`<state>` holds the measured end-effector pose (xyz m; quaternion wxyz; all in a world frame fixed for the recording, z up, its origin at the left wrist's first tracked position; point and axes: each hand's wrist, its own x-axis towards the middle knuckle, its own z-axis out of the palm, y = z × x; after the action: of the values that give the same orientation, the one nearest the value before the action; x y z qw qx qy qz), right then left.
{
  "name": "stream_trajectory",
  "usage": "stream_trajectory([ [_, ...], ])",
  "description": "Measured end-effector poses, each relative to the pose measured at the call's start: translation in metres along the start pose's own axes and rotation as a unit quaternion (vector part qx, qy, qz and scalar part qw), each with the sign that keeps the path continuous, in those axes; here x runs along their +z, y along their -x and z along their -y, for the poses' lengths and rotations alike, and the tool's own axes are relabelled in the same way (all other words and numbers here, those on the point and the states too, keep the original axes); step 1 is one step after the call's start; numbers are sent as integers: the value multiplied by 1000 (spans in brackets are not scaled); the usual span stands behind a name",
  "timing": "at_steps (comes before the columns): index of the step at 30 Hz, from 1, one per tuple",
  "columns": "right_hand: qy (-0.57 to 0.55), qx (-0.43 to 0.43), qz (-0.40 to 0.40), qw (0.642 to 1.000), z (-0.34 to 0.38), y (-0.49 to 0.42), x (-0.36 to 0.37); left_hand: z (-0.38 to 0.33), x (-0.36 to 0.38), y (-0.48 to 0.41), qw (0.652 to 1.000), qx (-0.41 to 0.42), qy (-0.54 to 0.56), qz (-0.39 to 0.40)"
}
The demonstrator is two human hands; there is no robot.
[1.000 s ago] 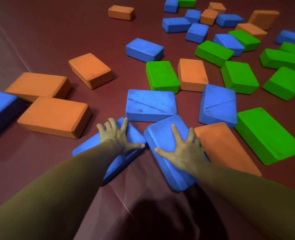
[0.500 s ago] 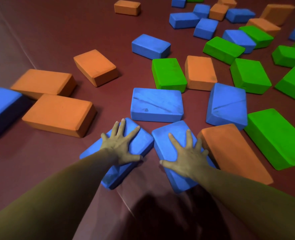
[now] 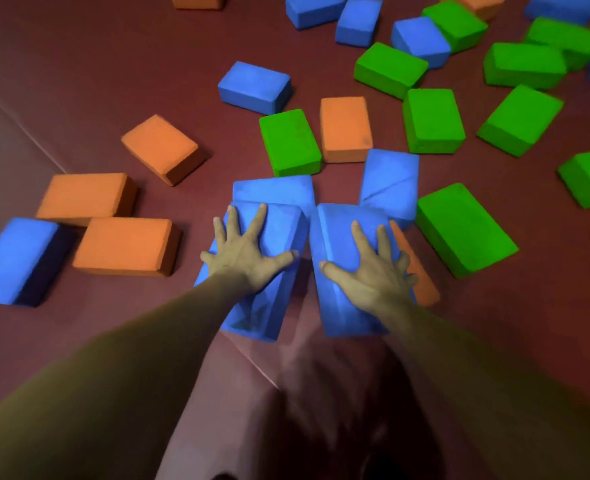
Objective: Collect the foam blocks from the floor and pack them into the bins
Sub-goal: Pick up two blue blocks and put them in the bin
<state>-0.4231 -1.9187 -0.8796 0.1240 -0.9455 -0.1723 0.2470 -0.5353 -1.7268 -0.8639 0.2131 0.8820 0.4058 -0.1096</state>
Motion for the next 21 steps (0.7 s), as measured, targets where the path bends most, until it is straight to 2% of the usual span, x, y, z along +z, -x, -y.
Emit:
stream_trajectory([
  [3, -36, 28, -24, 999, -22, 43, -59, -44, -37, 42, 1000, 16, 18, 20],
  [7, -61, 65, -105, 990, -60, 100, -123, -118, -70, 91, 998, 45, 18, 39],
  [13, -120, 181, -85, 973, -130, 171, -211, -233, -81, 158, 991, 94, 75, 62],
  [19, -229, 263, -169, 922, -194, 256, -241, -315, -70, 234, 976, 198, 37, 78],
  [21, -234, 281, -207, 907, -207, 282, -243, -331, -66, 255, 972, 221, 22, 76],
])
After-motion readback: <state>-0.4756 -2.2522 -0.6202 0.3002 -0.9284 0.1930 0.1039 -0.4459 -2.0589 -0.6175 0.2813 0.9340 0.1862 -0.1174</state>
